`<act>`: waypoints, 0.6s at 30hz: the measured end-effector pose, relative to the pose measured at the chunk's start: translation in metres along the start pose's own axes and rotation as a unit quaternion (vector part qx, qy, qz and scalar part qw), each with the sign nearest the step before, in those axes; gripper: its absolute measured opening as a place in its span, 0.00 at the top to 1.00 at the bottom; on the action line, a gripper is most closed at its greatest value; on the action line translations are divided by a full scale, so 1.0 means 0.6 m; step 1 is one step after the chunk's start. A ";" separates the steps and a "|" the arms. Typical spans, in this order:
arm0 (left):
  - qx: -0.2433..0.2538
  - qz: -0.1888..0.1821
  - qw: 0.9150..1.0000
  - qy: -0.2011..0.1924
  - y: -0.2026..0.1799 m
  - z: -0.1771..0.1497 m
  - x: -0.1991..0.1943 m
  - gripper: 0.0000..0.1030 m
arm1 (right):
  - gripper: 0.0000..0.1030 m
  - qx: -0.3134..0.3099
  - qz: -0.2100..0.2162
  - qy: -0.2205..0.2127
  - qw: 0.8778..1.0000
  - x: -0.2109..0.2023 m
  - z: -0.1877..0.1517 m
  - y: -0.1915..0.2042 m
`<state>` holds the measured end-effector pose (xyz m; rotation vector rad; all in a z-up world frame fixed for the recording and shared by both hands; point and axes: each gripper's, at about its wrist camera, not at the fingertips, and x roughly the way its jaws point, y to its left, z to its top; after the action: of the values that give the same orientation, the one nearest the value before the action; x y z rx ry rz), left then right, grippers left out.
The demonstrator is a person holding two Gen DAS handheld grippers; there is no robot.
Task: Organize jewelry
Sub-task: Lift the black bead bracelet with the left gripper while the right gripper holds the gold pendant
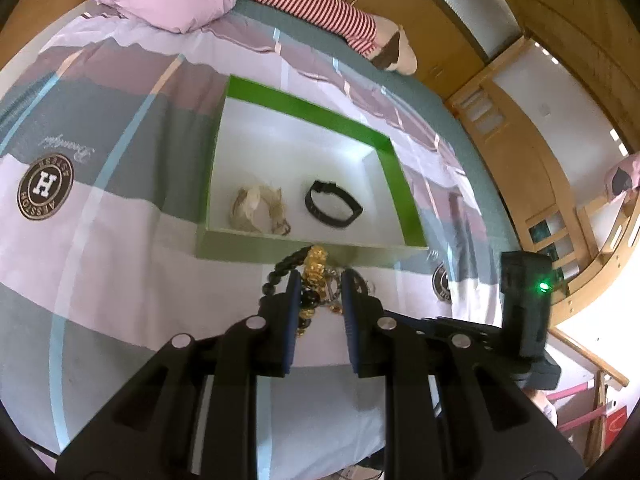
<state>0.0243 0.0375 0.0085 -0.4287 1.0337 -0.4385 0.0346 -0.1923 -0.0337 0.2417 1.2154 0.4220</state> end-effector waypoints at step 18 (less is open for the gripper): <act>0.029 0.008 0.999 -0.016 -0.025 -0.012 -0.012 0.81 | 0.82 0.036 0.026 0.024 0.999 0.015 -0.005 -0.022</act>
<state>0.0122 0.0278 0.0186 -0.3747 0.9910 -0.4446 0.0366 -0.2001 -0.0477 0.3264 1.2748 0.4319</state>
